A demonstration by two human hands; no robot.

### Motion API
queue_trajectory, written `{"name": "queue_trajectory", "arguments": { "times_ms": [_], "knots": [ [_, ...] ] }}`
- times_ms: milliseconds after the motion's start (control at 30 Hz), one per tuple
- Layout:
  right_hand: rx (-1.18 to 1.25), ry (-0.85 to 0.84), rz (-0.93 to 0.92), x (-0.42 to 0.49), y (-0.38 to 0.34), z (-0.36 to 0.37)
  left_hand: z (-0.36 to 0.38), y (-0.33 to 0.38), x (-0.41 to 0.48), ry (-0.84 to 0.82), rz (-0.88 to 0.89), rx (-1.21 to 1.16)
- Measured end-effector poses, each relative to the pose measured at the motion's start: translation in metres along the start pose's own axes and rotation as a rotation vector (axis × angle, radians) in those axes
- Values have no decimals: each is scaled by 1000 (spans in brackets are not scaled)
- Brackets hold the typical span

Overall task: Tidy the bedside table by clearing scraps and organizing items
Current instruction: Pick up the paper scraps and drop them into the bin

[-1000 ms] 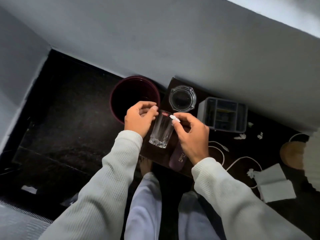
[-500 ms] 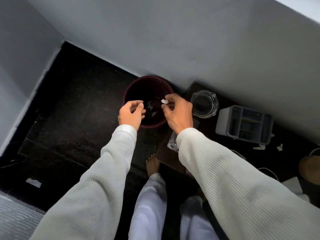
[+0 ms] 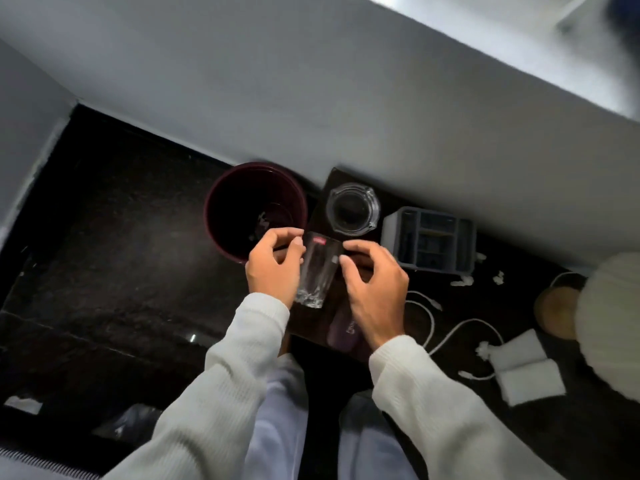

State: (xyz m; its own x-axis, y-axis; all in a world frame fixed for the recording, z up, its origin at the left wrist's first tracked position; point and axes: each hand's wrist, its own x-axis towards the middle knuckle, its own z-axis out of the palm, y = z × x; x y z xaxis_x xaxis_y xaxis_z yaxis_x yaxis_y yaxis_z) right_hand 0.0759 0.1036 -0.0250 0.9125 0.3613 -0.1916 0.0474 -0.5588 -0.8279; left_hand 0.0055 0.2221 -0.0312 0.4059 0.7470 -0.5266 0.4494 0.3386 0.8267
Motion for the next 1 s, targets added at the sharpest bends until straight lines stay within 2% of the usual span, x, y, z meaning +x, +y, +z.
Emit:
{"name": "queue_trajectory", "arguments": {
  "times_ms": [200, 400, 567, 700, 1000],
  "knots": [
    [-40, 193, 117, -15, 46, -82, 80, 5, -58, -172, 185, 114],
    [-73, 302, 300, -9, 105, -137, 137, -15, -98, -302, 224, 280],
    [-141, 218, 351, 13, 145, -157, 169, -38, -111, -347, 135, 350],
    [-215, 127, 317, 31, 161, -158, 187, -48, -112, -337, 84, 400],
    [-371, -75, 250, 48, 180, -147, 201, -51, -110, -339, 104, 461]
  ]
}}
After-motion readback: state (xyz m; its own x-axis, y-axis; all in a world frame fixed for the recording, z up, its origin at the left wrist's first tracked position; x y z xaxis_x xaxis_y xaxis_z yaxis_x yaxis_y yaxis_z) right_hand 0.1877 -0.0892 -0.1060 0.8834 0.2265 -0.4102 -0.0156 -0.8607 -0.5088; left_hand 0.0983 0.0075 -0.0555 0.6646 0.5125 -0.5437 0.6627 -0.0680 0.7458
